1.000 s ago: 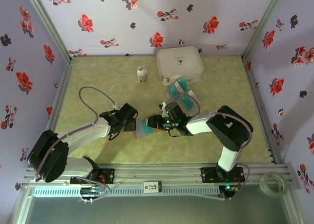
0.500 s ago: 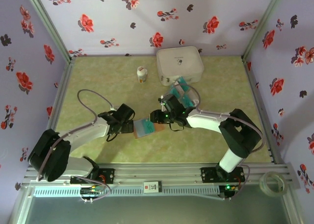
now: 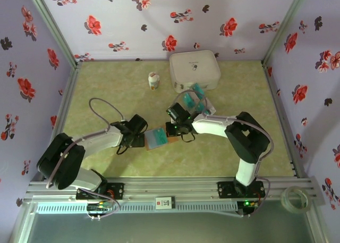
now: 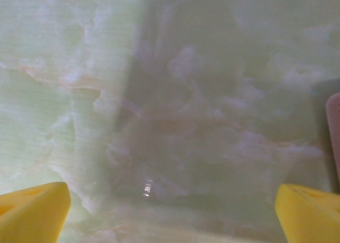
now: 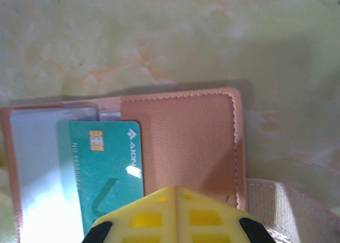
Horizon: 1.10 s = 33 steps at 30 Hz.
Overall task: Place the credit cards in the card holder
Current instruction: Insert the credit card into the card slot.
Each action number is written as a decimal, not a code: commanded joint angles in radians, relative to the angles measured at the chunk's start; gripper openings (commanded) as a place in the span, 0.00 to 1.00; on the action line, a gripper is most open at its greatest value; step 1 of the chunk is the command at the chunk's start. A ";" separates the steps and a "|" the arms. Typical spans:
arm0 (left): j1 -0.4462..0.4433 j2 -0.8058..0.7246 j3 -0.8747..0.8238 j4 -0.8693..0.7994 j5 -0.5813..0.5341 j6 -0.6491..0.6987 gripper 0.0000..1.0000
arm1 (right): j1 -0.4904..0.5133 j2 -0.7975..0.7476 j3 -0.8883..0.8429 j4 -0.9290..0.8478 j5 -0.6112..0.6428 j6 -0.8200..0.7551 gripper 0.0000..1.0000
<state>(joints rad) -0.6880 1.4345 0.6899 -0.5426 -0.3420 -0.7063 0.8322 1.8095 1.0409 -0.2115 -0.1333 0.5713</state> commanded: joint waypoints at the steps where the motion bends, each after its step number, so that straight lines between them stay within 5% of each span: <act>1: 0.005 0.037 0.003 -0.016 -0.008 -0.012 1.00 | 0.016 0.029 0.041 -0.030 0.022 -0.024 0.02; 33: -0.010 0.091 -0.001 0.022 -0.003 -0.011 1.00 | 0.116 0.108 0.133 -0.039 0.001 -0.003 0.00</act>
<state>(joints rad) -0.6937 1.4715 0.7136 -0.5503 -0.3397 -0.7052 0.9356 1.8961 1.1477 -0.2371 -0.1307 0.5678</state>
